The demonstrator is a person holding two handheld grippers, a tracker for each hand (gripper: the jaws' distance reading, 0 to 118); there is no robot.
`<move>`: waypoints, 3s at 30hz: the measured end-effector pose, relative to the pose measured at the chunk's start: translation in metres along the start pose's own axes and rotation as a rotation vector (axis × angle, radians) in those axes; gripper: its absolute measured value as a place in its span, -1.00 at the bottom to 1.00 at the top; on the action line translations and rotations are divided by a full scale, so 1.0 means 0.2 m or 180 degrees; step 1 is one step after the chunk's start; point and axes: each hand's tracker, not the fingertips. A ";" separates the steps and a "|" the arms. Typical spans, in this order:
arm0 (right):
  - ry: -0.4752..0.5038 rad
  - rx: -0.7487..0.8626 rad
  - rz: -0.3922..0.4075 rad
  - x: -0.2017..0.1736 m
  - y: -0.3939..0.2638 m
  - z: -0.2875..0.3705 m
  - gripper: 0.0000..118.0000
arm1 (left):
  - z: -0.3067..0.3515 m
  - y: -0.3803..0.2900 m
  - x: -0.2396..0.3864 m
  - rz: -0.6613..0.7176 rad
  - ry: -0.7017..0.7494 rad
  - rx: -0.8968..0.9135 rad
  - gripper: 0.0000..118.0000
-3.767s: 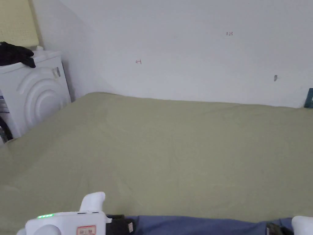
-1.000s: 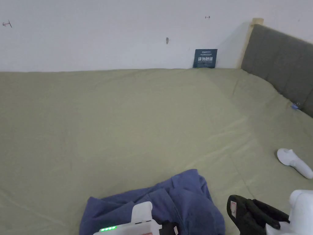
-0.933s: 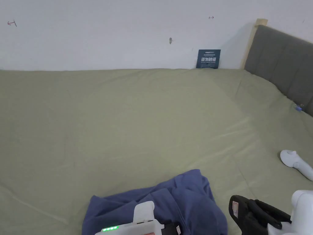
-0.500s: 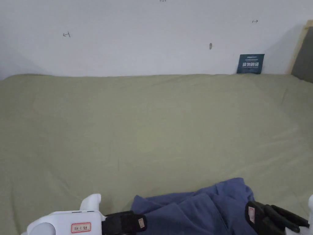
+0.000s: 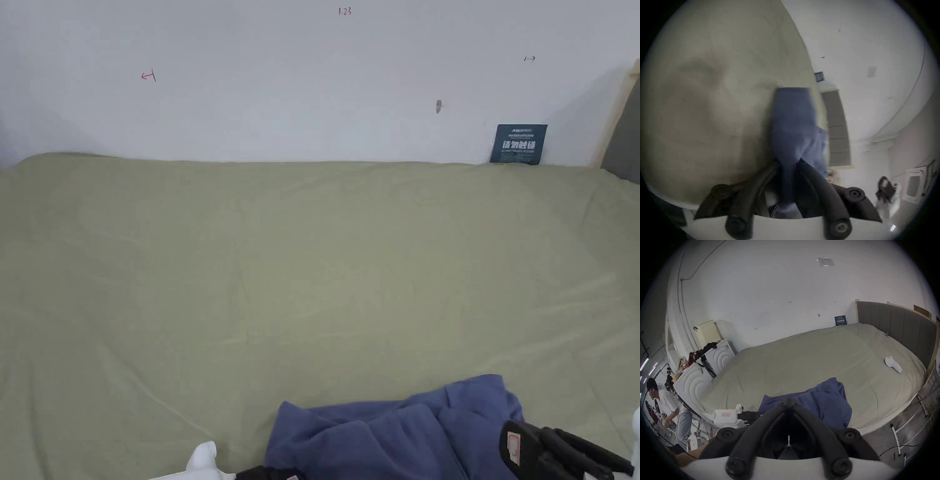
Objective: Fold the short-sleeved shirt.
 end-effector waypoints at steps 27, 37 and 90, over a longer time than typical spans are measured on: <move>0.0069 -0.0011 -0.0058 0.03 -0.03 0.04 -0.98 | 0.01 -0.09 0.99 -0.2326 0.1325 0.0100 -0.80; -0.0153 0.0084 -0.0235 0.17 -0.08 0.18 -0.97 | -0.65 -0.30 1.01 -0.2328 0.1362 -0.0820 -0.61; 0.1734 -0.1660 -0.0795 0.38 -0.34 -1.28 -0.98 | 0.45 -0.04 0.29 -0.1003 0.0385 0.0725 -1.00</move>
